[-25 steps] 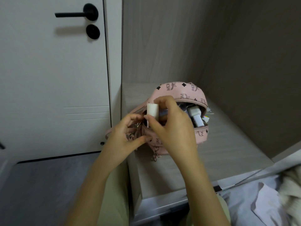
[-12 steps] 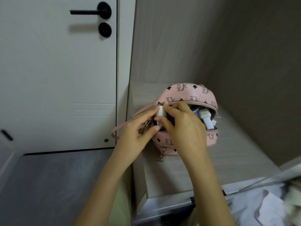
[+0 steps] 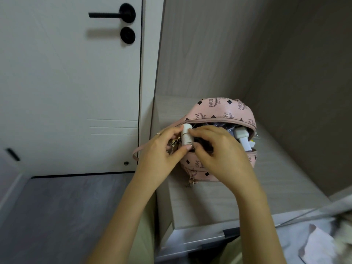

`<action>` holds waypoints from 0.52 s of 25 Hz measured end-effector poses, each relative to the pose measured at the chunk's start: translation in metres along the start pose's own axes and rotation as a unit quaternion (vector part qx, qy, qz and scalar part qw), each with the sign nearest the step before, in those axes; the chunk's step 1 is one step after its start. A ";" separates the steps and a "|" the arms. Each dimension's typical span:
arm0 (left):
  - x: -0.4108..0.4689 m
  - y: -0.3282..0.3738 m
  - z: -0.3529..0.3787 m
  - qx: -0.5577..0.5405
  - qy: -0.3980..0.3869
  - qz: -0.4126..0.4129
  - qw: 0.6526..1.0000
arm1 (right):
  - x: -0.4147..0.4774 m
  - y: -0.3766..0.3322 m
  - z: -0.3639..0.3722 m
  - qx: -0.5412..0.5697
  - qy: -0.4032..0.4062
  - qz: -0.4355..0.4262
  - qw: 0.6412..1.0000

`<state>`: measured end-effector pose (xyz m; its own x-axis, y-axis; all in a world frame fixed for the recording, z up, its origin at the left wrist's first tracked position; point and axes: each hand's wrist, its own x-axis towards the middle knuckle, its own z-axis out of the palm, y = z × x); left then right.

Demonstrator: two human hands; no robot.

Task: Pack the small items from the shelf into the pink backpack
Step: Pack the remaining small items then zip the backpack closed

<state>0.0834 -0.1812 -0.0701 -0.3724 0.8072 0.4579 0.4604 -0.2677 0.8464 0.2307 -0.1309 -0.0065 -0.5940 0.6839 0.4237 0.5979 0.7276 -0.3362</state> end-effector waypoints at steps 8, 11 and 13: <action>0.004 0.001 -0.002 0.022 0.039 0.011 0.999 | 0.002 -0.001 0.000 -0.001 -0.008 0.012 1.000; 0.010 0.004 0.000 0.004 0.051 -0.006 0.999 | 0.002 -0.002 -0.001 -0.004 -0.009 -0.008 1.000; 0.015 0.006 0.005 -0.034 0.055 -0.033 0.997 | 0.003 -0.003 -0.001 -0.010 -0.012 -0.016 1.000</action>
<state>0.0842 -0.1684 -0.0595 -0.4877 0.7625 0.4252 0.3784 -0.2542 0.8900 0.2280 -0.1309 -0.0034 -0.6255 0.6615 0.4138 0.5889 0.7481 -0.3058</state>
